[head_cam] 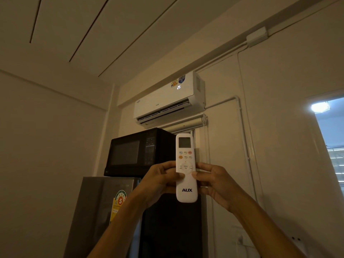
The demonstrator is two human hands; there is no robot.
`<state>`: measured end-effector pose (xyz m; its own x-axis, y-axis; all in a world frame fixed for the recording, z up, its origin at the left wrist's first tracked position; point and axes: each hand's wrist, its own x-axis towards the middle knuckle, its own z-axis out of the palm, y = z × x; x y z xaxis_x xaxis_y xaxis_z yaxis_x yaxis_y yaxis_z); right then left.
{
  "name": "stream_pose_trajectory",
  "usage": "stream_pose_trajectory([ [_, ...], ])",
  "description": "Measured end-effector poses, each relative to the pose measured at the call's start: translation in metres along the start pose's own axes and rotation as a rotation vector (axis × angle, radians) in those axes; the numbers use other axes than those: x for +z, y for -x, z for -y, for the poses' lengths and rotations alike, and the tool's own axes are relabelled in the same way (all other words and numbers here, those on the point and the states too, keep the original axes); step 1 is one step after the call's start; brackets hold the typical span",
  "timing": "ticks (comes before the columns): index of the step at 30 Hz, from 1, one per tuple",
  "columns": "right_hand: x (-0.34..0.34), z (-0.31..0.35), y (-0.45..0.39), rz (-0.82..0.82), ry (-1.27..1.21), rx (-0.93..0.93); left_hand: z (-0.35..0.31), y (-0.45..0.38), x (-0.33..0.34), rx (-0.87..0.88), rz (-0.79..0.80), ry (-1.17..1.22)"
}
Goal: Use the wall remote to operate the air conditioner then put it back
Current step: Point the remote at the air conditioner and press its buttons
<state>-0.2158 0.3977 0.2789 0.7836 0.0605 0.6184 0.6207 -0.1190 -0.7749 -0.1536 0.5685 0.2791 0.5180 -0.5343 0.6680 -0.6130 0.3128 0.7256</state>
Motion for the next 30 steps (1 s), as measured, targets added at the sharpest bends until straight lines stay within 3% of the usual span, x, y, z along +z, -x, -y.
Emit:
stream_pose_trajectory([
  [15, 0.01, 0.005, -0.008, -0.154, 0.029, 0.062, 0.004, 0.001, 0.002, 0.034, 0.006, -0.005],
  [30, 0.011, 0.008, -0.006, -0.179, 0.045, 0.097, 0.005, 0.002, 0.003, 0.044, 0.027, -0.008],
])
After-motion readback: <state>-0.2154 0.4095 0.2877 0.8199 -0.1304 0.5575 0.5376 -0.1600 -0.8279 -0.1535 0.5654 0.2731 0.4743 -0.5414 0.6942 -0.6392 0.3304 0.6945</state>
